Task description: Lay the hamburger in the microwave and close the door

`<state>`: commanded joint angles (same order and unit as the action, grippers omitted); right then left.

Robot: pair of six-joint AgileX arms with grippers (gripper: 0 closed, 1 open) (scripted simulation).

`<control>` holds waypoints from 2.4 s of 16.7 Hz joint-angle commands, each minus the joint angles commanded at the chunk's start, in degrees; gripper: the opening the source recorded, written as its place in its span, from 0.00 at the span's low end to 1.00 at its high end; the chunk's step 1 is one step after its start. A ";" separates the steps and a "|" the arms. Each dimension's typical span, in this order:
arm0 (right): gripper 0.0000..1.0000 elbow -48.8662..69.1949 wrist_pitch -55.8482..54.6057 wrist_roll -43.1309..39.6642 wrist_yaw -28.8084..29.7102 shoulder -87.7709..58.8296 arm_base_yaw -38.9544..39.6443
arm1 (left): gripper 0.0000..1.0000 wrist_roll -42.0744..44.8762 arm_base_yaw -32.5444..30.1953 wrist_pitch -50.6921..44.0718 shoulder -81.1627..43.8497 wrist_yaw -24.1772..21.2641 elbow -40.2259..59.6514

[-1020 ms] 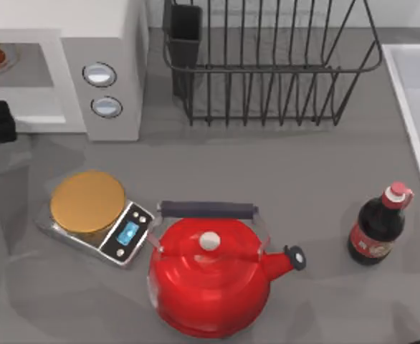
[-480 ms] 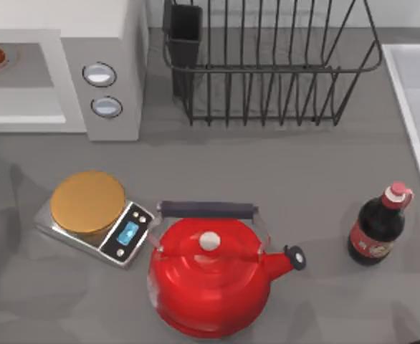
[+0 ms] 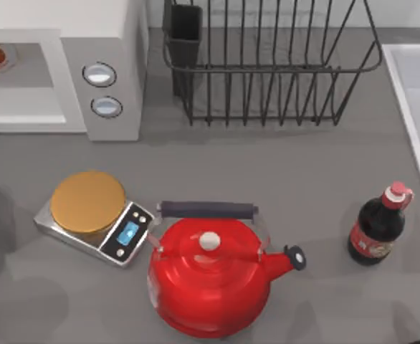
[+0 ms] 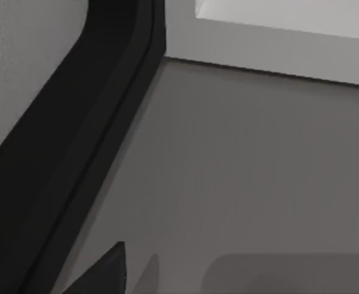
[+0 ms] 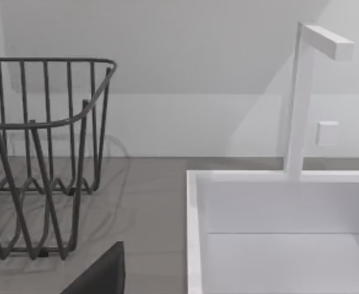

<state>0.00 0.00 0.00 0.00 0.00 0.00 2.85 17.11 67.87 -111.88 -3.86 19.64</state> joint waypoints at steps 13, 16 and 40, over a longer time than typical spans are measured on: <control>1.00 0.00 0.00 0.00 0.00 0.00 0.00 | 1.00 0.80 -0.58 -3.99 7.51 -0.34 3.88; 1.00 0.00 0.00 0.00 0.00 0.00 0.00 | 1.00 1.16 -0.86 -10.51 10.45 -0.55 3.73; 1.00 0.00 0.00 0.00 0.00 0.00 0.00 | 1.00 -0.12 -0.45 -38.18 31.32 0.45 6.75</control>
<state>0.00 0.00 0.00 0.00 0.00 0.00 2.73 16.66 29.69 -80.56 -3.41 26.39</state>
